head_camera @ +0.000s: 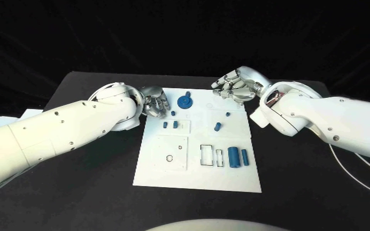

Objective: Assemble the parts on the task board

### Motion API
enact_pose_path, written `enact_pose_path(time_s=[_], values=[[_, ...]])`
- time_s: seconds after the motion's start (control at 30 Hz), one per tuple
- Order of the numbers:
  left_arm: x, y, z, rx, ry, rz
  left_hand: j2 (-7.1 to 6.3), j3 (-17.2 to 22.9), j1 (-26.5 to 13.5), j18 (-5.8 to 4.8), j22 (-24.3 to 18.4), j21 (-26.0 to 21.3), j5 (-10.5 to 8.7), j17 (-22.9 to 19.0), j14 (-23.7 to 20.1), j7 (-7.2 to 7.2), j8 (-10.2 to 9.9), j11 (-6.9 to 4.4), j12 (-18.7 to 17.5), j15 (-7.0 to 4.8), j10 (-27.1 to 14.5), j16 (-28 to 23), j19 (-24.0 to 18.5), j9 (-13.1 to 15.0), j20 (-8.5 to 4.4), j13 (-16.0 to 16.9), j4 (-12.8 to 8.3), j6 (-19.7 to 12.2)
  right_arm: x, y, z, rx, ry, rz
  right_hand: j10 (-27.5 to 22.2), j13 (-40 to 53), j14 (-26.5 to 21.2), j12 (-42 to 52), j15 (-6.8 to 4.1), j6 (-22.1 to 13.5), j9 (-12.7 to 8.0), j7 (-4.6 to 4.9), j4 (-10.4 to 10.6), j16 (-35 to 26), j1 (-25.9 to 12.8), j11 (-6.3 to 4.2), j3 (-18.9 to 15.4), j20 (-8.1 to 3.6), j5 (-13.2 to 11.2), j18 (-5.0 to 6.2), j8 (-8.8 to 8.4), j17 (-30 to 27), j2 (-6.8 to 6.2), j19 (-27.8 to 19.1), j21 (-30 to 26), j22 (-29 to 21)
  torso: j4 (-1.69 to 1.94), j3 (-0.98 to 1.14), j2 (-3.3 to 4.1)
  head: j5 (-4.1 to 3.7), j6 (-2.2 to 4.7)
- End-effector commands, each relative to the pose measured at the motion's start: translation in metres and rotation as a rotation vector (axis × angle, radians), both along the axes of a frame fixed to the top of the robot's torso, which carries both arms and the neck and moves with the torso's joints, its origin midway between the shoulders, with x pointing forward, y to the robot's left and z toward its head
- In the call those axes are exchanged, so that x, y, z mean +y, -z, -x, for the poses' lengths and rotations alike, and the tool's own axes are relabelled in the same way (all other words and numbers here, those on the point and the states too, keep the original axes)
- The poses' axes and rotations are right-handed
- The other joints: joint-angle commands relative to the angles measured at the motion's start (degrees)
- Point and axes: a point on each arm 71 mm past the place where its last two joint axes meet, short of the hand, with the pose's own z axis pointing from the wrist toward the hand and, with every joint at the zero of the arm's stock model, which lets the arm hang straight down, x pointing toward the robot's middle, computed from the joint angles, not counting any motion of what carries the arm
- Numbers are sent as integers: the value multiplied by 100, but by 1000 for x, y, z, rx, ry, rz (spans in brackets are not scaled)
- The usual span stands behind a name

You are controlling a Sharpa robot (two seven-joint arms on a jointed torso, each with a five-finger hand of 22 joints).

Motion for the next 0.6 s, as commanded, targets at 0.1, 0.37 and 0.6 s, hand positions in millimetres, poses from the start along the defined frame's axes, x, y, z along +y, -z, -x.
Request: enact_pose_path(time_s=[0.1,0.37,0.6], values=[[17,-14,-1,-7,-101,318,79,116,64,119,-104,-675,-16,-636,-263,20,157,16,-30,-5,88,-373,-291,31,-7,24,-55,278,-9,9,-4,-8,-51,234,-61,-1235,-6,-1184,79,64,20,117,-128,-543,265,56,156,49,-360,97,9,-493,-154,-14,-315,-341,14,10,-7,-42,42],[44,-25,9,164,-335,934,203,22,-180,295,-666,-1817,-31,-1547,-644,14,246,-22,183,-10,117,-995,-754,-19,-22,169,32,311,-17,16,-6,-137,-85,554,328,-2501,214,-1989,35,191,10,-19,-295,-608,537,14,314,19,-593,38,-57,-445,-265,286,-290,-186,7,-2,0,-150,94],[49,-23,21,308,-458,1244,162,-456,-622,464,-1363,-3085,-50,-2730,-1241,62,303,55,300,64,-131,-1823,-1294,-62,60,224,313,168,-18,26,-4,-181,-78,722,554,-2903,267,-2145,16,381,20,-73,-272,-628,552,-12,399,13,-772,16,-26,-421,-298,368,-262,-112,19,-3,-2,-324,181]])
